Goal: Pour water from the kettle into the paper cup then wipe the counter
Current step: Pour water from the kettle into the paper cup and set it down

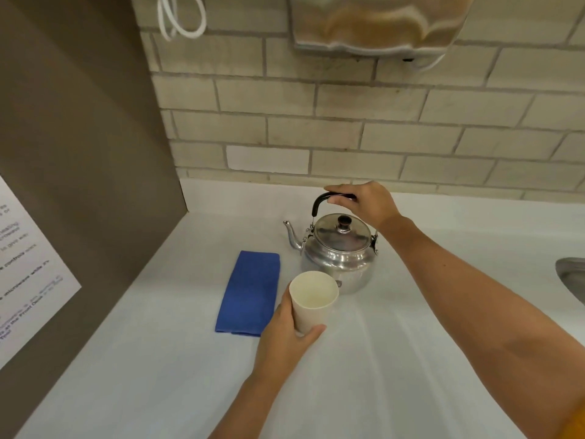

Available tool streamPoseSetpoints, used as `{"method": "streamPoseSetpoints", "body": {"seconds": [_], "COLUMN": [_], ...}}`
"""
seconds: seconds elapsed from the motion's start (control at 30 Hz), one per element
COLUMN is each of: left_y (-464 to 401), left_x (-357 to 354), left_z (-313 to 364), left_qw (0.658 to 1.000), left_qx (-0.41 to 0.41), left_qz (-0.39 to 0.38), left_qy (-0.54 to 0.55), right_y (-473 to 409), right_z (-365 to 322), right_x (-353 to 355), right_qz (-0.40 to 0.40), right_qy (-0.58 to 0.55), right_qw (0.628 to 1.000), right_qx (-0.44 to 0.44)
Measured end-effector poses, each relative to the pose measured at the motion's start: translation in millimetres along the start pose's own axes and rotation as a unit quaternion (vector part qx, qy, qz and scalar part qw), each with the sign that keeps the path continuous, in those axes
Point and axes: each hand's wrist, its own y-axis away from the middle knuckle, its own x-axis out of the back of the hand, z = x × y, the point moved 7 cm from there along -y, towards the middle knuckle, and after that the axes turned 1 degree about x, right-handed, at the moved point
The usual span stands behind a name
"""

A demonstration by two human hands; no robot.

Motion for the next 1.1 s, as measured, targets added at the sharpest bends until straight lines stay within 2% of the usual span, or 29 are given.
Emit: {"method": "streamPoseSetpoints", "body": {"seconds": [0.23,0.37,0.5,0.7,0.83,1.1], "left_y": [1,2,6,10,11,9], "left_x": [1,2,5,7,8,6], "left_z": [2,5,11,16,18,16], "left_qw": [1.000,1.000,1.000,1.000,1.000,0.999], "left_qx": [-0.003,-0.001,-0.006,-0.007,-0.013,-0.019], "left_qz": [0.002,-0.001,-0.001,0.003,0.006,0.008], "left_qy": [-0.023,-0.026,-0.028,-0.015,-0.007,-0.027], "right_y": [7,8,14,33,52,76], "right_z": [2,-7,-28,-57,-66,-104], "right_x": [20,62,106,134,133,123], "right_qz": [0.037,0.075,0.077,-0.003,-0.068,-0.150], "right_qy": [-0.004,0.009,0.027,0.078,0.117,0.177], "right_qw": [0.999,0.997,0.997,0.996,0.990,0.967], "right_qx": [-0.026,-0.010,0.007,0.049,0.043,0.103]}}
